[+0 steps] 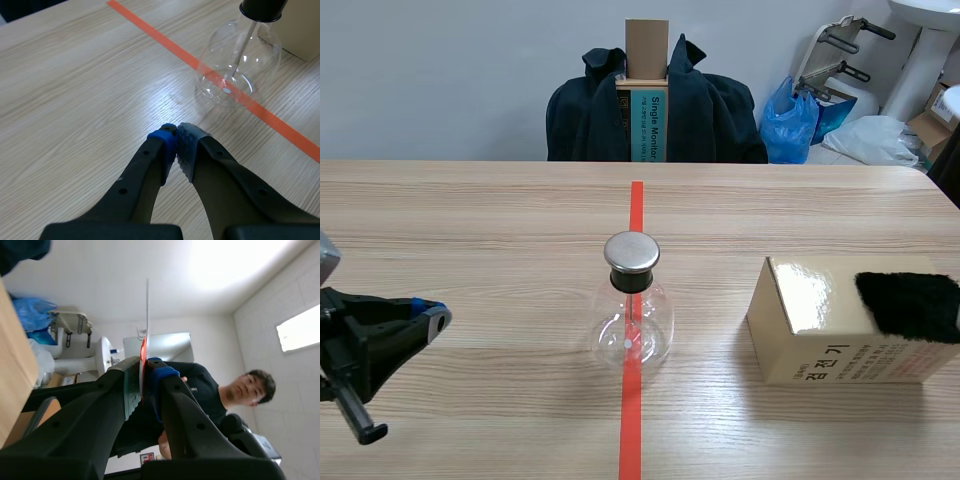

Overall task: Do the electroscope experiment.
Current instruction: 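Bring the plate to the electroscope and point at the metal foil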

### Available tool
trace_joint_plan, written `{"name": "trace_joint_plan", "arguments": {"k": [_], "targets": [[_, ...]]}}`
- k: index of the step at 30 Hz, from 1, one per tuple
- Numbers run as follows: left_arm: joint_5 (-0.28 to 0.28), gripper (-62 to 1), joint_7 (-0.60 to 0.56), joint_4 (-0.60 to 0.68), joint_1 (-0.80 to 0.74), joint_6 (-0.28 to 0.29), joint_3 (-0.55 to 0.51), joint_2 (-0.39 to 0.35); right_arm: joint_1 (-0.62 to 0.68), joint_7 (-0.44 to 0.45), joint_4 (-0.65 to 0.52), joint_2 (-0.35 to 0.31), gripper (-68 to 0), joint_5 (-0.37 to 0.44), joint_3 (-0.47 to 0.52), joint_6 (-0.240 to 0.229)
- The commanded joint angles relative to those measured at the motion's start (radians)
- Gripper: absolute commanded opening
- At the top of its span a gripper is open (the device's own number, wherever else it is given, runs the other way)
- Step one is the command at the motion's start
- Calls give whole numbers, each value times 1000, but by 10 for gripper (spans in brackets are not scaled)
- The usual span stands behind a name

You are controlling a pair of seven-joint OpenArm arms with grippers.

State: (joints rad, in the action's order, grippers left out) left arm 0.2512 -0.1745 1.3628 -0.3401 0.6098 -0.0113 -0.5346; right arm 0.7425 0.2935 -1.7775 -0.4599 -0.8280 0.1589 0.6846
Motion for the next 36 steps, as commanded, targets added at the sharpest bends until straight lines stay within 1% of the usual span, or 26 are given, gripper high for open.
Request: {"name": "trace_joint_plan", "arguments": {"k": [1,4,8,12,16,19,20,22,24,26,27,29,31,34,36], "targets": [[-13,-580,-42,-4,37,21,31,8,-11,17,-28,0,-667,31,28,11],[-56,-580,-93,-85,104,37,99,26,-11,36,-63,0,-667,82,60,11],[-110,-580,-151,-171,178,37,191,63,-11,78,-96,0,-667,135,88,11],[-119,-580,-171,-243,247,29,287,98,-21,138,-114,0,-667,191,98,11],[-122,-580,-177,-299,296,-40,356,126,-60,177,-114,0,-667,223,98,0],[-130,-580,-178,-325,315,-72,376,139,-93,202,-114,0,-667,259,98,-4],[-134,-580,-179,-330,319,-77,378,141,-102,212,-114,0,-667,261,98,-4],[-134,-580,-188,-337,322,-77,381,141,-114,230,-114,-2,-667,260,97,-9],[-138,-580,-189,-337,322,-77,381,140,-127,253,-114,3,-667,259,95,-53],[-138,-580,-190,-337,322,-77,381,140,-145,255,-113,6,-667,251,76,-104],[-141,-580,-192,-337,322,-77,381,141,-153,248,-113,6,-667,241,59,-112],[-141,-580,-193,-337,322,-77,381,141,-168,224,-113,17,-667,209,14,-122],[-141,-580,-193,-337,322,-77,381,141,-191,200,-110,43,-667,152,-33,-132],[-141,-580,-192,-337,322,-77,381,141,-232,150,-110,87,-667,61,-118,-132],[-141,-580,-192,-337,322,-77,381,141,-256,125,-110,113,-667,29,-179,-132]]}}
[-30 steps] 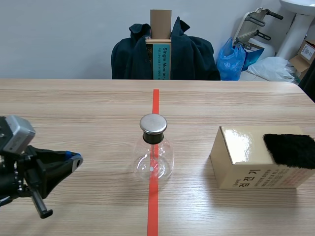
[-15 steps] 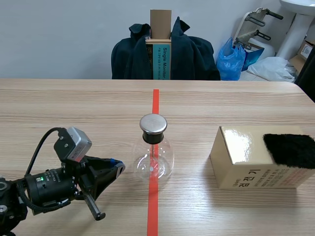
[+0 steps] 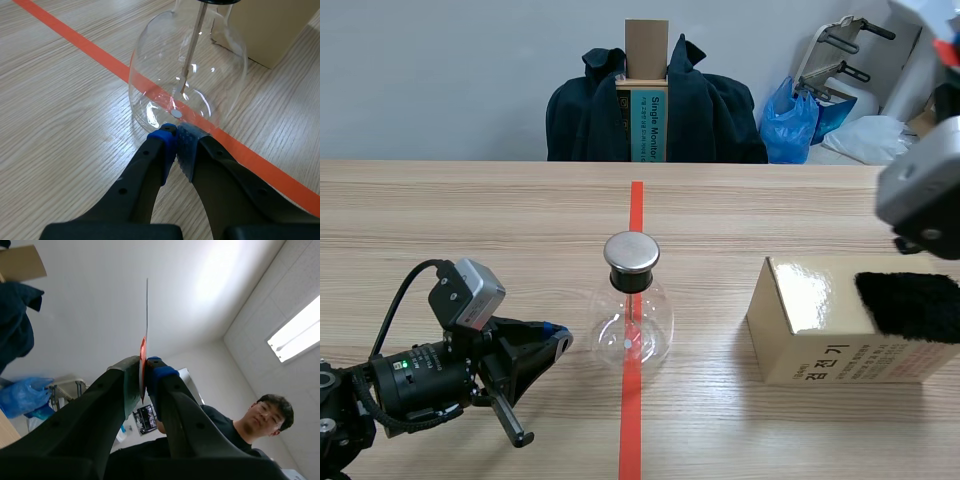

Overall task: Do the electroscope experiment.
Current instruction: 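Bring the plate to the electroscope and point at the metal foil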

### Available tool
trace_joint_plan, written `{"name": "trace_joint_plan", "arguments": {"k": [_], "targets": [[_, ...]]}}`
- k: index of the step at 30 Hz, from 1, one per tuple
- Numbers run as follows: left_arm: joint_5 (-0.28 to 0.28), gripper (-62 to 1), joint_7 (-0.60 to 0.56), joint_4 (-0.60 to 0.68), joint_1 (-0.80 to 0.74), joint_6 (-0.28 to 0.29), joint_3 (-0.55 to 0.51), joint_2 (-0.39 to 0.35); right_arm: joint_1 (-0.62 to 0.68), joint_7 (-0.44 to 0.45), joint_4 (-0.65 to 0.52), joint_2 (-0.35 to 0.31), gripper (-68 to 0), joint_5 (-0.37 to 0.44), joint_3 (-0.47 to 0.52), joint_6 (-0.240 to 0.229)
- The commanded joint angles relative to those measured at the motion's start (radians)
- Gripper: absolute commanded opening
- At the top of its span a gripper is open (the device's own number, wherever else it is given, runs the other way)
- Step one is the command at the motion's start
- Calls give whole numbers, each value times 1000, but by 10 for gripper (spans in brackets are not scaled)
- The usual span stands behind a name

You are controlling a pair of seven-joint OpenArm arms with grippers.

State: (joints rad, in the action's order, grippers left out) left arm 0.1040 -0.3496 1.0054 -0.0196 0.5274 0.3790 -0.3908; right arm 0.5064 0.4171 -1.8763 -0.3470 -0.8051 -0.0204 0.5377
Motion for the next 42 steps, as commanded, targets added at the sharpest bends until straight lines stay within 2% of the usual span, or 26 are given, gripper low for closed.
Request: {"name": "trace_joint_plan", "arguments": {"k": [1,6,9,13,19,24,29,42], "targets": [[6,-580,-17,20,1,5,-9,-3,-28,-10,-11,13,-667,-7,-29,14],[6,-580,-17,20,1,5,-9,-3,-55,-42,2,73,-667,-43,-159,15],[6,-580,-17,20,1,5,-9,-3,-55,-76,43,98,-667,-128,-207,15],[6,-580,-17,20,1,5,-9,-3,-56,-87,133,113,-667,-242,-240,14],[6,-580,-17,20,1,5,-9,-3,-78,-90,288,121,-667,-348,-250,14],[6,-580,-17,20,1,5,-9,-3,-111,-106,372,120,-667,-378,-250,15],[7,-580,-17,20,1,5,-9,-3,-127,-100,393,120,-667,-394,-249,15],[7,-580,-17,20,1,5,-9,-3,-127,100,393,119,-667,-423,-249,20]]}}
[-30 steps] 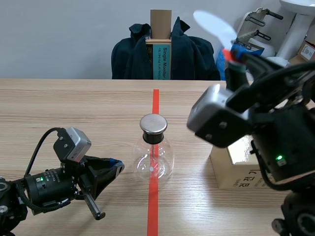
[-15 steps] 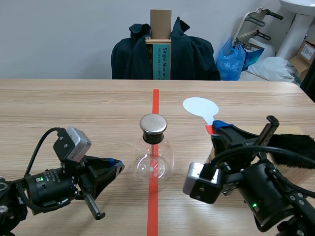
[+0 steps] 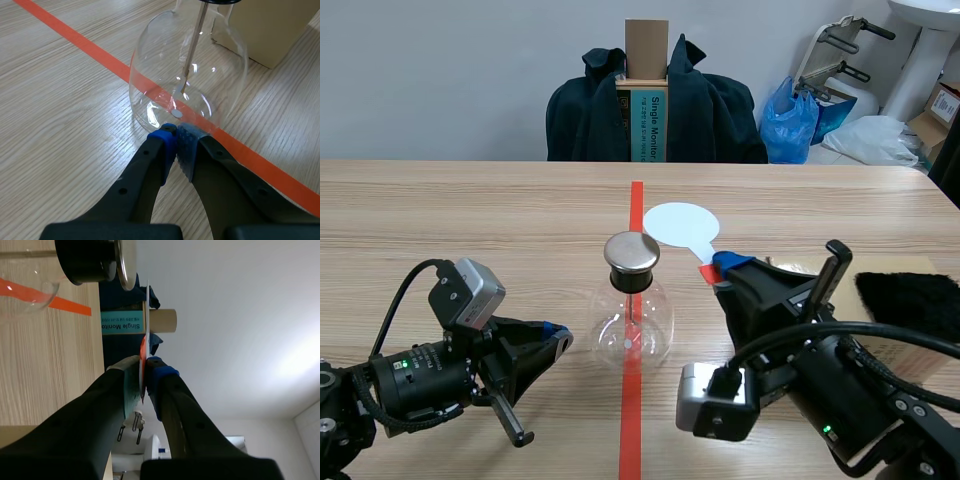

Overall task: Do the electroscope experiment.
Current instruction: 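Bring the plate to the electroscope and point at the metal foil, then move the plate toward and away from the electroscope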

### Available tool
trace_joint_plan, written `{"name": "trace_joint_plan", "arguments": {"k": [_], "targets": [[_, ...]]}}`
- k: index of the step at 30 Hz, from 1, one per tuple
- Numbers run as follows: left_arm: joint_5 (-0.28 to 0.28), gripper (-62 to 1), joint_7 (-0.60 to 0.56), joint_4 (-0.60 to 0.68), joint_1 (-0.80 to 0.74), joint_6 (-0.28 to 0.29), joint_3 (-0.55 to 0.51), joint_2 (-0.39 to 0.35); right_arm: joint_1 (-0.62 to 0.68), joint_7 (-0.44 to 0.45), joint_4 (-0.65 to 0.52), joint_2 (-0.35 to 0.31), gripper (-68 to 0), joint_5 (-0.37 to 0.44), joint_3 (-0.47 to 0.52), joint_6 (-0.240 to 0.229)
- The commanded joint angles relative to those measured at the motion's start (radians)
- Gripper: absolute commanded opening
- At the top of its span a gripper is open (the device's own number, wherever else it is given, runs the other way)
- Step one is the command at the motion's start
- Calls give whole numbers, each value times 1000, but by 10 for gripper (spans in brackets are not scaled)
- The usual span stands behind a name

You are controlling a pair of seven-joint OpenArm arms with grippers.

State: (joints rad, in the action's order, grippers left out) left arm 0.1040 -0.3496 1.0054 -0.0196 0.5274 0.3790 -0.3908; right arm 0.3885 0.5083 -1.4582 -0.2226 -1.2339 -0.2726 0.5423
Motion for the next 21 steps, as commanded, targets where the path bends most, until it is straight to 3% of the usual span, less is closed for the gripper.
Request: {"name": "trace_joint_plan", "arguments": {"k": [1,10,21], "targets": [[7,-580,-17,20,1,5,-9,-3,-9,27,-26,-5,-667,6,3,18],[7,-580,-17,20,1,5,-9,-3,-9,130,-26,-5,-667,-21,3,19],[7,-580,-17,20,1,5,-9,-3,-9,157,-26,-5,-667,-63,3,19]]}}
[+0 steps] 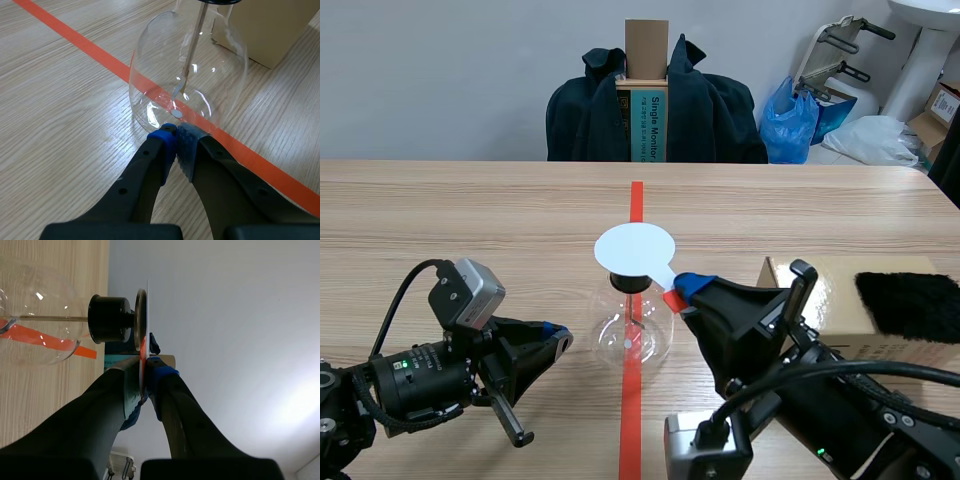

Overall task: Do the electroscope experiment.
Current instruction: 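Move the plate toward and away from the electroscope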

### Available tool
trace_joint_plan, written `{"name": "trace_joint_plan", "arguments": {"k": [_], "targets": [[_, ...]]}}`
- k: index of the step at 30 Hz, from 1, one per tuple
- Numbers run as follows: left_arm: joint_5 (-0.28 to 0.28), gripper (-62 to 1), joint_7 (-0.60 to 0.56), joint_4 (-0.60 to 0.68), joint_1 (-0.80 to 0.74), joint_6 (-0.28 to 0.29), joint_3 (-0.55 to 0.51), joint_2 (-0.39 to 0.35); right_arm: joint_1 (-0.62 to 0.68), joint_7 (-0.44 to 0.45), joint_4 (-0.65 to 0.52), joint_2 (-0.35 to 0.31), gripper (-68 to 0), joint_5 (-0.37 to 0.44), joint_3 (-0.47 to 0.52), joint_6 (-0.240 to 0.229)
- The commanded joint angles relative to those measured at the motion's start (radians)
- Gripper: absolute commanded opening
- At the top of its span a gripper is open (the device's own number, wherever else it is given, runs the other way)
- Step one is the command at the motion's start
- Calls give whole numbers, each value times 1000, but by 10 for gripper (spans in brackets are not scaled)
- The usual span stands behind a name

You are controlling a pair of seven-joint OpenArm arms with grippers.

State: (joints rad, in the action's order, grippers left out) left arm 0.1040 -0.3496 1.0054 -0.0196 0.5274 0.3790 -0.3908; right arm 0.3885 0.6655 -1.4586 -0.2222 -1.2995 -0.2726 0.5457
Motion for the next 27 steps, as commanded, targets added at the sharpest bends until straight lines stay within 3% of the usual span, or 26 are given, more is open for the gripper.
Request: {"name": "trace_joint_plan", "arguments": {"k": [1,9,27], "targets": [[7,-580,-17,20,1,5,-9,-3,-9,0,-25,-5,-667,0,3,16],[7,-580,-17,20,1,5,-9,-3,-9,-16,-25,-5,-667,0,3,23],[7,-580,-17,20,1,6,-9,-3,-9,-404,-25,-5,-667,1,3,23]]}}
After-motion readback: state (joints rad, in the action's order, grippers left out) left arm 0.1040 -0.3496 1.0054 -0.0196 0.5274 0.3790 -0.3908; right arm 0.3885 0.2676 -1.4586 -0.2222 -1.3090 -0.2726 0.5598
